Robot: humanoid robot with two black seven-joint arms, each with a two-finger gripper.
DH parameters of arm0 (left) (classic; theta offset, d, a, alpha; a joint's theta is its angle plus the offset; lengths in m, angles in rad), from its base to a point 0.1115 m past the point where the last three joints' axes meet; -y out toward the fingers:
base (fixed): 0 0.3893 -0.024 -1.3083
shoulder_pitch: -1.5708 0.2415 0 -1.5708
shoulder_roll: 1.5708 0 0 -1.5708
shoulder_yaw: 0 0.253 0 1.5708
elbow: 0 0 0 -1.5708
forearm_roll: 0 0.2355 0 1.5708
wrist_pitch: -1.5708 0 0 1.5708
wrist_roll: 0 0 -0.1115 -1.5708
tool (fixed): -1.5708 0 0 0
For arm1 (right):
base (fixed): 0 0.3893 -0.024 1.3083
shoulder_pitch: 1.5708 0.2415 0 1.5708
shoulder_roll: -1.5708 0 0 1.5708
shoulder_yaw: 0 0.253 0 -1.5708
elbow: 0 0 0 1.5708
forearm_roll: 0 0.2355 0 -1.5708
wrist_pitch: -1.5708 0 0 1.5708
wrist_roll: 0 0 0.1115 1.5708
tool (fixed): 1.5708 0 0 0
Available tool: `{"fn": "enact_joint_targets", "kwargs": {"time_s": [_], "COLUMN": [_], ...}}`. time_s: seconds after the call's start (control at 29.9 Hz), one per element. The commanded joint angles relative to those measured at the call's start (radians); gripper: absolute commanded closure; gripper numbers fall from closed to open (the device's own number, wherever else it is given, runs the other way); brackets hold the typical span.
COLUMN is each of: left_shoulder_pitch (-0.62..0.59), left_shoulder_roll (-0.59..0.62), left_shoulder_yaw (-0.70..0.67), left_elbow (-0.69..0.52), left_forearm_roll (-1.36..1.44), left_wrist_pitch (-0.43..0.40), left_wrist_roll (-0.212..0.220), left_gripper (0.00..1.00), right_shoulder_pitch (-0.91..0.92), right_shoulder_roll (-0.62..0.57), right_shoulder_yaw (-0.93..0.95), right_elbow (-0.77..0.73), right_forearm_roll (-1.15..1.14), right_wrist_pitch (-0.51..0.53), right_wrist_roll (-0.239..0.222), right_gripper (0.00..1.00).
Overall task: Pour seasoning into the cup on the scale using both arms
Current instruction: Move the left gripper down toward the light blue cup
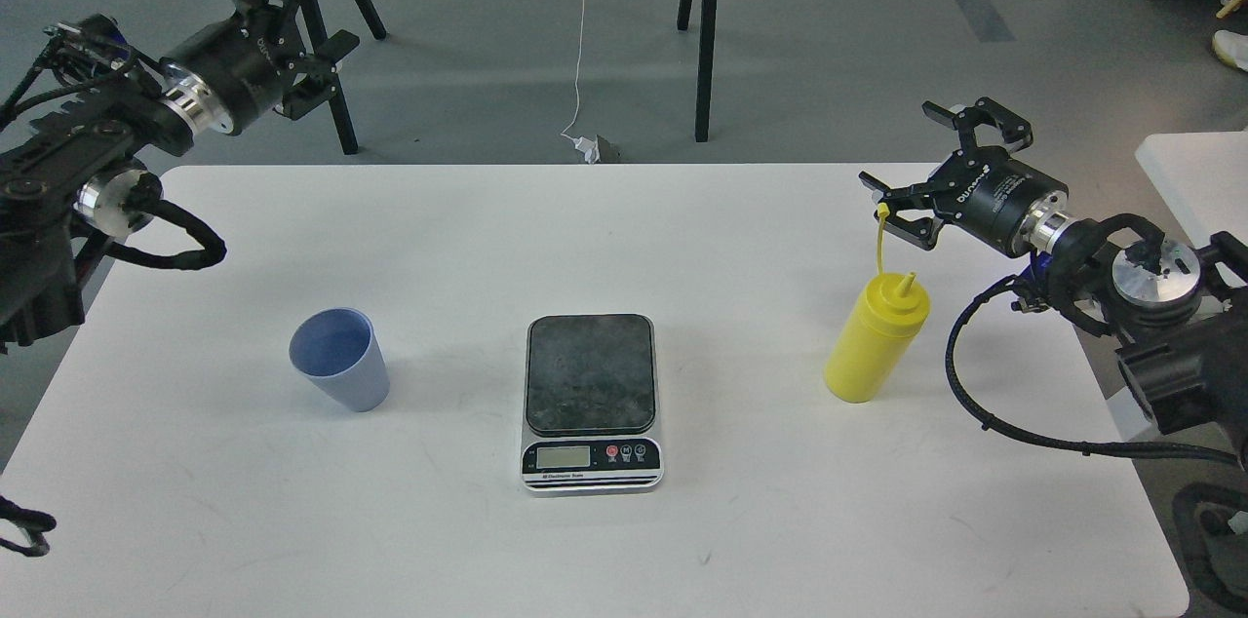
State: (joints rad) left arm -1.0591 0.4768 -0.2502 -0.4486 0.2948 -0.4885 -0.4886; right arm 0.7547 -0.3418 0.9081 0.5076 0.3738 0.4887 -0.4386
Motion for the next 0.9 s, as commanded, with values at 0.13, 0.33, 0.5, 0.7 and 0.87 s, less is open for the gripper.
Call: {"fn": "enact_joint_targets", "kwargs": {"time_s": [0.13,0.33,0.5,0.7,0.87], "left_shoulder_pitch": [0.011,0.014,0.015,-0.096,-0.104], "left_shoulder_roll": [0.002,0.000,0.014,0.103,0.226], "left_shoulder_yaw": [-0.064,-0.061,0.000,0.019,0.020], "left_elbow": [0.004,0.016,0.028,-0.010,-0.229], "left_forearm_roll": [0.009,0.014,0.177,0.796,1.313], "left_wrist_pitch": [0.000,0.000,0.000,0.000,0.000], "left_wrist_roll": [0.000,0.000,0.000,0.000,0.000], "left_gripper": [0.00,0.00,0.00,0.00,0.00], "right_shoulder_pitch": [-0.002,-0.003,-0.003,-0.006,-0.009], "right_shoulder_roll": [0.010,0.012,0.012,0.010,0.004], "right_shoulder_yaw": [0.000,0.002,0.005,0.012,0.012], "right_elbow": [-0.012,-0.014,-0.012,-0.011,-0.012], "right_forearm_roll": [-0.001,-0.001,0.001,0.001,0.001], "right_wrist_pitch": [0.000,0.000,0.000,0.000,0.000], "right_wrist_roll": [0.000,0.000,0.000,0.000,0.000], "right_gripper": [0.01,0.01,0.01,0.01,0.01]}}
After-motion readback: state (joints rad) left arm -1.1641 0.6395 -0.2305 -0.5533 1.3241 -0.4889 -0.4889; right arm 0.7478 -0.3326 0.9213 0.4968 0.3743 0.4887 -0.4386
